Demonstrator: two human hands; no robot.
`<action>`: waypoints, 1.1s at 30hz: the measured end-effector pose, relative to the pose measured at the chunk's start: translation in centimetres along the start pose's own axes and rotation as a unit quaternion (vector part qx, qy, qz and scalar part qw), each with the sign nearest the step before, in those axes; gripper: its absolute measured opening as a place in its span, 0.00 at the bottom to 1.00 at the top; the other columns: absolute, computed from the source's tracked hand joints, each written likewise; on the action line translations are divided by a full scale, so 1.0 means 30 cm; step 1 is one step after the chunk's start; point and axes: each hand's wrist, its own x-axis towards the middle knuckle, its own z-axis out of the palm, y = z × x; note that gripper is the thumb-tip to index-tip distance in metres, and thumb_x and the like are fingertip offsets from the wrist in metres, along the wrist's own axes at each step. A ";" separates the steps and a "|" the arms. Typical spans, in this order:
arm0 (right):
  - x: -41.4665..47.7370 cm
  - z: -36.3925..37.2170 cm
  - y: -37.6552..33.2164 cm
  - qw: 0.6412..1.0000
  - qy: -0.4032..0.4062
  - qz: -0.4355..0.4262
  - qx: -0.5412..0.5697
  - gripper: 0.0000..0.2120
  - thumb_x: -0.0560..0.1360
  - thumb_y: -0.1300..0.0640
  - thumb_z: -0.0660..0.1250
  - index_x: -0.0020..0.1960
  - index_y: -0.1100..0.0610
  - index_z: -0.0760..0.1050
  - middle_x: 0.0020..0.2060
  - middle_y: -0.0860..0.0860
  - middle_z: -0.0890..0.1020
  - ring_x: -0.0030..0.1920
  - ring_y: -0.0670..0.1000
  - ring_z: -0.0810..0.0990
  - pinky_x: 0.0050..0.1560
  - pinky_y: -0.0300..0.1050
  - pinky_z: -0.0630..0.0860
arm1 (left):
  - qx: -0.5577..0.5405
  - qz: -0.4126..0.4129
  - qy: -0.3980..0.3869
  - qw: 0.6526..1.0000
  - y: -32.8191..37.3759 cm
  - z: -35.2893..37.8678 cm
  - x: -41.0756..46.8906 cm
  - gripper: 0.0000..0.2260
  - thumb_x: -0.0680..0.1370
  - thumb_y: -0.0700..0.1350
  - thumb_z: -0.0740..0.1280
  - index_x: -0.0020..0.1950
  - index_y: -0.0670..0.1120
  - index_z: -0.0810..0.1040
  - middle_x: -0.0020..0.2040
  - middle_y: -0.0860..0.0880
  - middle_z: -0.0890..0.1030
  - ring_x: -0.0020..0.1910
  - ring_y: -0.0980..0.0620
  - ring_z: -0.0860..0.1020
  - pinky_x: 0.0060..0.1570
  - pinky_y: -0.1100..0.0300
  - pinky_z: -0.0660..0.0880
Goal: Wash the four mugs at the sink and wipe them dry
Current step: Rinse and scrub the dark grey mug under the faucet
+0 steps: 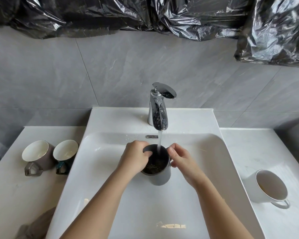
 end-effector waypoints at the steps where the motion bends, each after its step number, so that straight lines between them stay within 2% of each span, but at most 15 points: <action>1: 0.007 0.013 -0.001 1.000 0.011 0.000 0.002 0.24 0.67 0.35 0.65 0.40 0.56 0.66 0.31 0.45 0.69 0.33 0.45 0.67 0.36 0.39 0.65 | -0.010 -0.016 -0.010 1.000 0.001 0.001 0.005 0.15 0.74 0.41 0.67 0.29 0.46 0.67 0.27 0.51 0.70 0.33 0.48 0.69 0.32 0.58 0.63; 3: 0.016 0.031 -0.002 0.998 0.063 -0.004 0.017 0.24 0.68 0.36 0.66 0.40 0.56 0.65 0.31 0.48 0.65 0.33 0.46 0.64 0.35 0.41 0.62 | -0.132 -0.073 -0.004 0.989 -0.004 0.004 -0.001 0.11 0.74 0.41 0.67 0.31 0.46 0.75 0.29 0.50 0.75 0.35 0.49 0.72 0.33 0.59 0.65; 4: 0.018 0.037 0.000 0.995 0.093 -0.006 0.032 0.25 0.67 0.36 0.66 0.41 0.58 0.66 0.33 0.51 0.64 0.34 0.47 0.63 0.35 0.42 0.61 | -0.253 -0.105 0.001 0.962 -0.005 0.007 -0.011 0.10 0.75 0.42 0.65 0.35 0.47 0.80 0.33 0.51 0.80 0.36 0.51 0.75 0.35 0.61 0.68; 6: 0.017 0.051 0.003 0.988 0.135 -0.008 0.081 0.23 0.68 0.38 0.67 0.42 0.58 0.67 0.34 0.53 0.62 0.35 0.48 0.62 0.35 0.42 0.60 | -0.477 -0.155 -0.019 0.865 0.010 0.029 -0.040 0.12 0.80 0.46 0.60 0.46 0.48 0.83 0.43 0.51 0.85 0.42 0.54 0.80 0.40 0.60 0.72; 8: 0.013 0.071 0.004 0.985 0.139 -0.002 0.104 0.19 0.71 0.43 0.67 0.41 0.58 0.66 0.33 0.53 0.62 0.34 0.48 0.62 0.35 0.42 0.60 | -0.542 -0.157 0.006 0.826 0.026 0.065 -0.048 0.15 0.82 0.51 0.56 0.52 0.49 0.82 0.49 0.51 0.85 0.47 0.54 0.81 0.44 0.59 0.72; 10: 0.001 0.078 0.013 0.993 0.107 0.003 0.059 0.20 0.76 0.45 0.65 0.38 0.60 0.66 0.31 0.53 0.66 0.33 0.48 0.65 0.34 0.39 0.63 | -0.521 -0.168 0.109 0.830 0.041 0.083 -0.037 0.13 0.80 0.48 0.59 0.49 0.49 0.83 0.50 0.49 0.85 0.50 0.52 0.81 0.45 0.59 0.72; 12: -0.016 0.067 0.018 0.998 0.055 -0.008 -0.018 0.23 0.80 0.44 0.61 0.37 0.62 0.70 0.30 0.46 0.72 0.33 0.44 0.70 0.37 0.35 0.68 | -0.500 -0.138 0.173 0.838 0.050 0.078 -0.020 0.15 0.79 0.40 0.57 0.45 0.48 0.83 0.48 0.48 0.85 0.49 0.51 0.81 0.44 0.61 0.75; 15: -0.039 0.025 -0.008 0.996 0.025 0.011 -0.089 0.21 0.83 0.47 0.58 0.37 0.59 0.73 0.32 0.44 0.77 0.35 0.41 0.74 0.41 0.32 0.69 | -0.469 -0.098 0.172 0.861 0.051 0.067 -0.007 0.17 0.79 0.37 0.55 0.42 0.46 0.83 0.43 0.50 0.85 0.46 0.52 0.82 0.42 0.67 0.76; 17: -0.056 0.009 -0.037 0.994 -0.009 0.042 -0.105 0.20 0.84 0.51 0.55 0.35 0.56 0.71 0.31 0.46 0.77 0.34 0.40 0.75 0.40 0.32 0.69 | -0.461 -0.089 0.157 0.869 0.056 0.065 -0.007 0.17 0.78 0.38 0.56 0.42 0.47 0.84 0.44 0.49 0.86 0.46 0.51 0.82 0.44 0.63 0.76; 19: -0.082 0.009 -0.051 0.994 -0.035 0.088 -0.062 0.22 0.84 0.51 0.56 0.31 0.52 0.66 0.29 0.48 0.72 0.31 0.44 0.75 0.36 0.37 0.66 | -0.456 -0.096 0.133 0.875 0.058 0.068 -0.009 0.17 0.79 0.39 0.56 0.41 0.48 0.84 0.45 0.49 0.86 0.47 0.51 0.82 0.48 0.60 0.75; 22: -0.105 0.026 -0.046 0.993 0.013 0.121 0.005 0.27 0.82 0.54 0.62 0.24 0.50 0.63 0.24 0.43 0.62 0.27 0.47 0.61 0.31 0.40 0.56 | -0.458 -0.090 0.088 0.880 0.067 0.060 -0.018 0.19 0.79 0.40 0.56 0.39 0.51 0.85 0.44 0.53 0.86 0.49 0.53 0.81 0.49 0.61 0.74; 25: -0.093 0.038 -0.028 0.990 0.083 0.114 -0.003 0.26 0.77 0.54 0.66 0.24 0.51 0.59 0.26 0.47 0.59 0.28 0.48 0.57 0.31 0.42 0.52 | -0.435 -0.078 0.065 0.895 0.065 0.047 -0.021 0.12 0.80 0.46 0.59 0.52 0.50 0.84 0.53 0.53 0.84 0.56 0.56 0.80 0.57 0.59 0.73; 27: -0.087 0.035 -0.028 0.989 0.092 0.111 -0.015 0.24 0.75 0.52 0.67 0.27 0.50 0.57 0.28 0.50 0.58 0.27 0.48 0.57 0.32 0.43 0.52 | -0.425 -0.050 0.104 0.898 0.058 0.021 -0.028 0.15 0.78 0.50 0.59 0.59 0.49 0.80 0.58 0.54 0.81 0.59 0.60 0.77 0.63 0.57 0.71; 31: -0.084 0.021 -0.027 0.987 0.100 0.125 0.008 0.26 0.78 0.58 0.64 0.24 0.50 0.58 0.24 0.44 0.60 0.26 0.47 0.58 0.29 0.39 0.54 | -0.370 0.037 0.154 0.915 0.050 -0.031 -0.038 0.20 0.77 0.48 0.55 0.64 0.46 0.77 0.62 0.55 0.79 0.63 0.61 0.74 0.67 0.55 0.69; 33: -0.079 0.024 -0.033 0.985 0.115 0.126 0.028 0.26 0.79 0.58 0.64 0.26 0.49 0.58 0.24 0.44 0.59 0.25 0.47 0.57 0.29 0.39 0.54 | -0.337 0.083 0.174 0.922 0.070 -0.047 -0.044 0.19 0.77 0.44 0.56 0.65 0.47 0.75 0.60 0.59 0.78 0.60 0.67 0.74 0.65 0.63 0.69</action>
